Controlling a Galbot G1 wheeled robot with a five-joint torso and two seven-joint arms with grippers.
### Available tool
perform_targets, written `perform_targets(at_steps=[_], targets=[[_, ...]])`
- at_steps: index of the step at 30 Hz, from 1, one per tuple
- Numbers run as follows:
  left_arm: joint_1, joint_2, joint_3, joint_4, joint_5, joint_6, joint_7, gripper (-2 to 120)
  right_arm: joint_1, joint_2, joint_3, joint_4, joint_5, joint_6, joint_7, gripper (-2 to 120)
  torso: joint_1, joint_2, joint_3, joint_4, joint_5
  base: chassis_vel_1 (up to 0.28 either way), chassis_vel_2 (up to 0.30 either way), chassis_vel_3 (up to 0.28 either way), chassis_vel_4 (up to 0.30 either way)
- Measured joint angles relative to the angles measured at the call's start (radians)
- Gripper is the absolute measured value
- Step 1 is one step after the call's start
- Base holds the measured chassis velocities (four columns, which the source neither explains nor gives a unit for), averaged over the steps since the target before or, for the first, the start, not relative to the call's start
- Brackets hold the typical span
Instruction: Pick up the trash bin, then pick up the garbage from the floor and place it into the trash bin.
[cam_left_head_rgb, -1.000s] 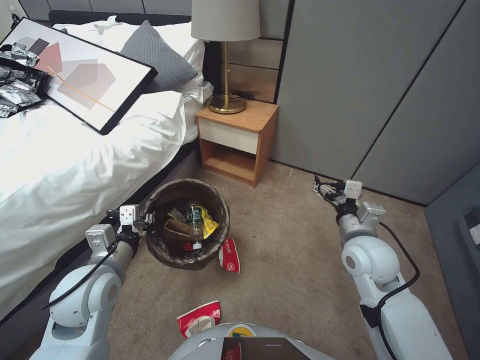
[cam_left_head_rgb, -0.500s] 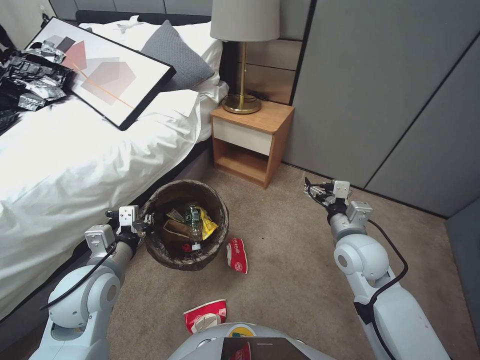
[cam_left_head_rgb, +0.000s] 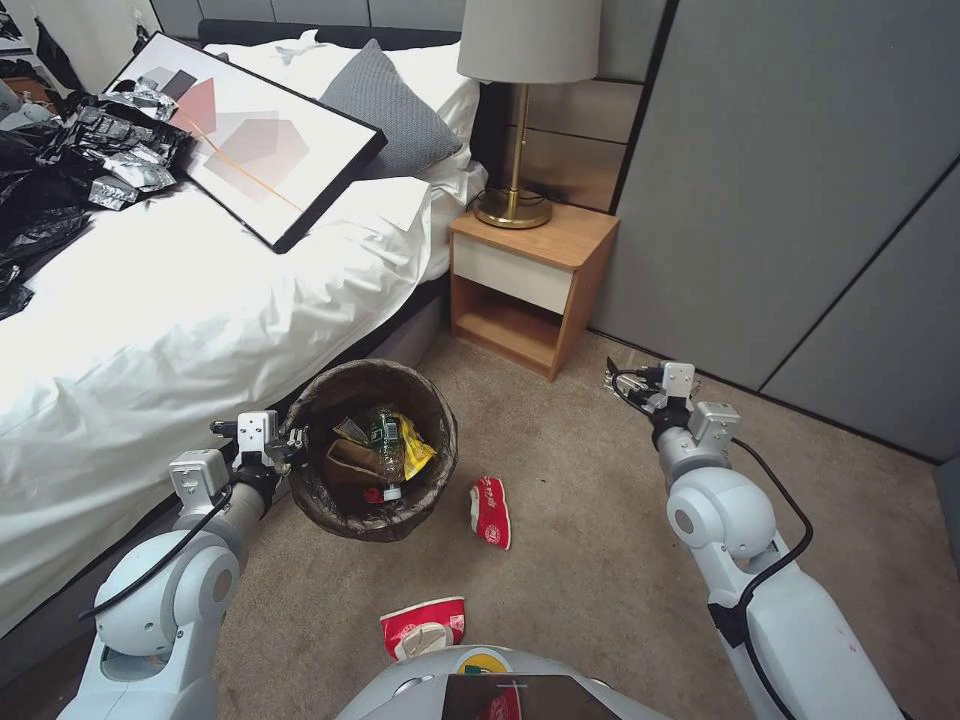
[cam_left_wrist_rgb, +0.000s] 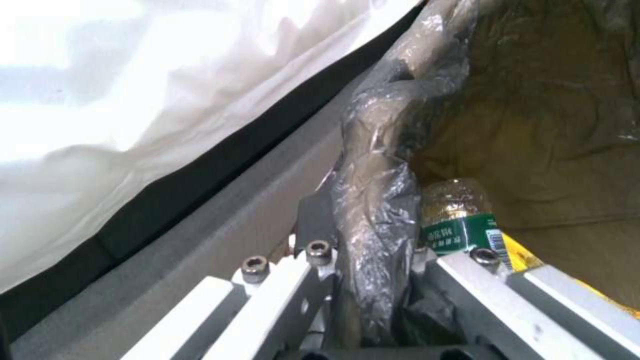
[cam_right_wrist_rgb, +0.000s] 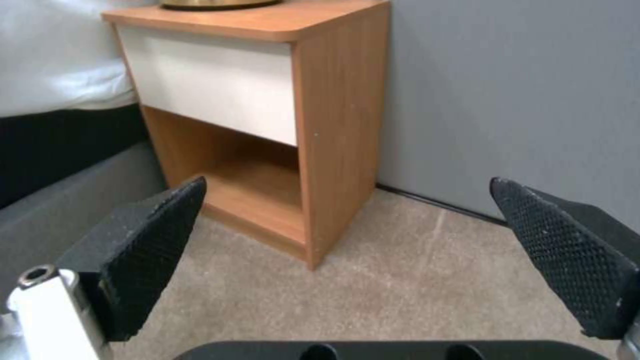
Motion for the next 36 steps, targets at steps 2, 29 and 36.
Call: perform_targets(at_steps=[2, 29, 36], targets=[[0.000, 0.000, -0.001, 0.001, 0.000, 0.000, 0.000, 0, 0.001, -0.001, -0.002, -0.001, 0.000, -0.001, 0.000, 100, 0.000, 0.000, 0.000, -0.0001, 0.0000, 0.000, 0.000, 0.000, 0.000], [-0.003, -0.007, -0.006, 0.020, 0.015, 0.000, 0.004, 0, -0.029, 0.011, -0.047, -0.002, -0.036, 0.002, 0.016, 100, 0.000, 0.000, 0.000, -0.0002, 0.0000, 0.013, 0.012, 0.009, 0.009], [-0.003, -0.009, -0.001, 0.022, 0.024, 0.000, 0.006, 0, 0.111, -0.053, -0.159, -0.027, 0.176, -0.235, 0.088, 100, 0.000, 0.000, 0.000, 0.0004, -0.0002, 0.000, 0.000, 0.000, 0.000]])
